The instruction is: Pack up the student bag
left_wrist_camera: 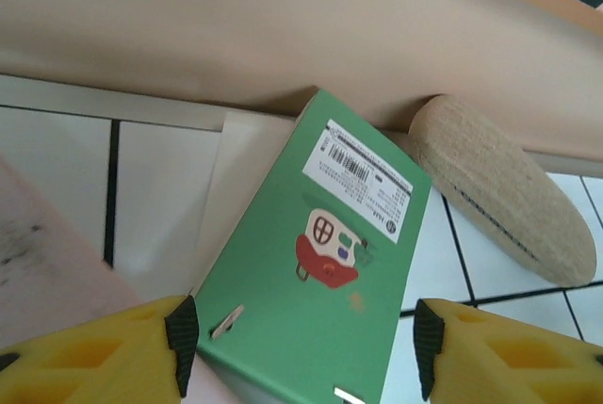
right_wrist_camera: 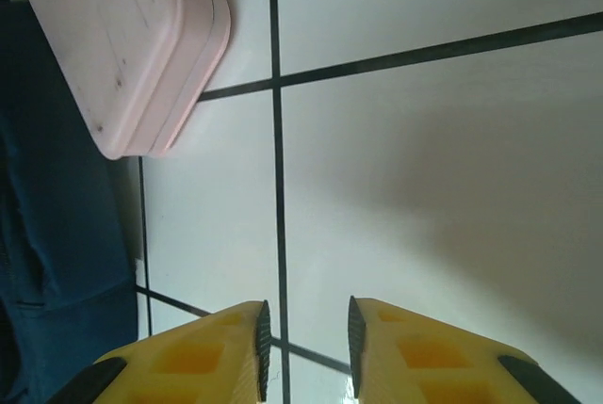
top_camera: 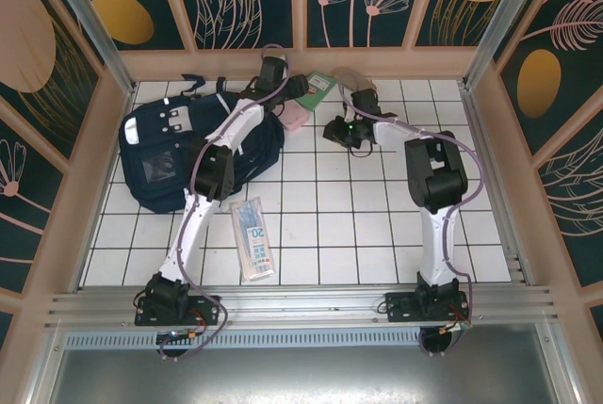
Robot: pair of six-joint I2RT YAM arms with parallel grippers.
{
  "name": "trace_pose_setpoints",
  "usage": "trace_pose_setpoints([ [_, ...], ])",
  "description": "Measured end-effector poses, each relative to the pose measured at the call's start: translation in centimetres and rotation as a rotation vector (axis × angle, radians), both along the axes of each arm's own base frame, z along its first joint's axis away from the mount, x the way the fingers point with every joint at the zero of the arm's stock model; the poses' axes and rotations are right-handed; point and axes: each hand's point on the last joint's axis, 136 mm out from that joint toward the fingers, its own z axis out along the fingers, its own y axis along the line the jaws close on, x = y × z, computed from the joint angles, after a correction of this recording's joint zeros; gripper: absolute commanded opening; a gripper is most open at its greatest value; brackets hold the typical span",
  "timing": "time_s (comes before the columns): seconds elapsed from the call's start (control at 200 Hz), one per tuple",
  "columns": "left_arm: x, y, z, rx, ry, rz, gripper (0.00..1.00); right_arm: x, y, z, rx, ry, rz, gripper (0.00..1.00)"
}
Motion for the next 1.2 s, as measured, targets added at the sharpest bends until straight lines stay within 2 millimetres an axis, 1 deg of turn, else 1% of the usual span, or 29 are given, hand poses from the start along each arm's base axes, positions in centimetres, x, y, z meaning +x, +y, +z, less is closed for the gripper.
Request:
trace_pose_setpoints([
  [0.09,0.8,-0.4,-0.3,-0.045,-0.024,0.011,0.62,0.1,-1.1,0.8,0.001,-0.019,-0.045,0.30],
  [0.16,1.3,-0.7,-0.5,-0.076,-0.038,0.020,0.60,0.2,-1.9,1.0,0.001,-0.023,-0.080,0.30],
  [0.32,1.4,-1.4,-1.5,-0.105,-0.037,0.024,0.59,0.3,-3.8,0.2,-0.016,-0.007,-0.149,0.30],
  [0.385,1.3,-1.8,-1.4,-0.107,-0.042,0.019,0.59,0.3,-4.6,0.1,-0.024,-0.002,-0.175,0.30],
  [0.455,0.8,-2.9,-1.4,-0.105,-0.041,0.002,0.58,0.3,-5.6,0.6,-0.021,-0.002,-0.207,0.30],
  [0.631,-1.4,-6.6,-2.1,-0.088,-0.022,-0.067,0.57,0.6,-8.5,2.6,-0.009,-0.041,-0.294,0.29],
  [0.701,-2.3,-7.9,-2.4,-0.084,-0.009,-0.101,0.57,0.5,-9.2,3.3,-0.010,-0.055,-0.314,0.29],
  [0.746,-2.6,-8.3,-2.5,-0.075,-0.005,-0.114,0.58,0.5,-9.5,3.7,-0.009,-0.063,-0.323,0.29],
  [0.801,-2.9,-8.5,-2.6,-0.065,0.002,-0.120,0.60,0.3,-9.6,4.0,-0.004,-0.069,-0.330,0.29],
  [0.956,-3.2,-8.2,-3.0,-0.036,0.027,-0.118,0.63,-0.7,-10.1,4.7,0.004,-0.074,-0.354,0.29],
  [1.091,-3.3,-7.9,-3.3,-0.013,0.037,-0.116,0.59,-1.4,-10.8,5.6,0.007,-0.088,-0.378,0.29],
  [1.201,-3.5,-7.8,-3.4,0.002,0.046,-0.121,0.61,-1.3,-11.3,6.0,0.009,-0.095,-0.396,0.29],
])
